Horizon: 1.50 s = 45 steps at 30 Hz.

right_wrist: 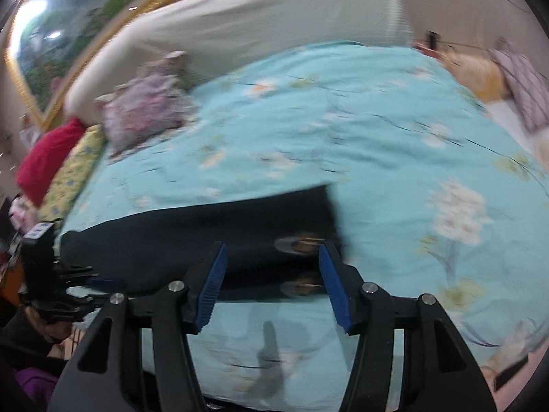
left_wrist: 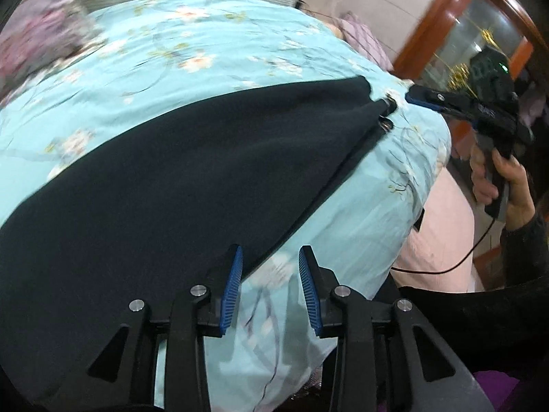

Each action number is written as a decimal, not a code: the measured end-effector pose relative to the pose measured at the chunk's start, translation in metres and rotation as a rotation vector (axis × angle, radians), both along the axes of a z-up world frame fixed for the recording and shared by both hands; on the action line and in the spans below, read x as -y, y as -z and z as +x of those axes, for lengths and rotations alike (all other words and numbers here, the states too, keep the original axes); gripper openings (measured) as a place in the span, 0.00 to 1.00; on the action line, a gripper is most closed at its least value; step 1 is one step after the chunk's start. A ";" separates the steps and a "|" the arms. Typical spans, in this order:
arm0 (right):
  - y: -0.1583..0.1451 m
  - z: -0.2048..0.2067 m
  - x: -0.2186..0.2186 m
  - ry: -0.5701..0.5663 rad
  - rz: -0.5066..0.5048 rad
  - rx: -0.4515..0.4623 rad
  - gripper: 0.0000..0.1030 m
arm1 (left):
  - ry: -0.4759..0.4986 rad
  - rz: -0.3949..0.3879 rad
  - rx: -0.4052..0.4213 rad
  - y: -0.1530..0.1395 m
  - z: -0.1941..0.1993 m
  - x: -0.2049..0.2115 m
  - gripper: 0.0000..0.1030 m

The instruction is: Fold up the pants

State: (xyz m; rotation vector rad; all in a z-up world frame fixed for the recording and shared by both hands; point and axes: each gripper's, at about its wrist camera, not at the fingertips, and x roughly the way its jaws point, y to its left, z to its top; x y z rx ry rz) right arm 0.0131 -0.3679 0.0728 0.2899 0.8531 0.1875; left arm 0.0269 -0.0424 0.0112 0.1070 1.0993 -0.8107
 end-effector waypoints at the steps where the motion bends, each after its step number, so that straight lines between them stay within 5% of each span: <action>1: 0.001 0.000 -0.007 -0.023 0.005 0.005 0.55 | -0.027 -0.004 -0.004 0.000 -0.001 -0.009 0.34; 9: 0.018 0.022 -0.111 -0.312 0.019 0.005 0.55 | -0.292 -0.029 -0.022 -0.006 -0.012 -0.101 0.34; 30: 0.044 0.036 -0.323 -0.789 -0.014 -0.024 0.55 | -0.989 -0.047 -0.033 -0.013 -0.043 -0.334 0.42; 41: 0.069 0.033 -0.382 -0.910 -0.250 -0.030 0.55 | -1.035 -0.009 -0.050 0.003 -0.012 -0.344 0.39; 43: 0.076 0.032 -0.387 -0.912 -0.290 -0.033 0.43 | -1.039 0.021 -0.054 0.011 -0.007 -0.342 0.26; 45: 0.079 0.033 -0.386 -0.904 -0.289 -0.038 0.16 | -1.037 0.013 -0.050 0.012 -0.006 -0.342 0.22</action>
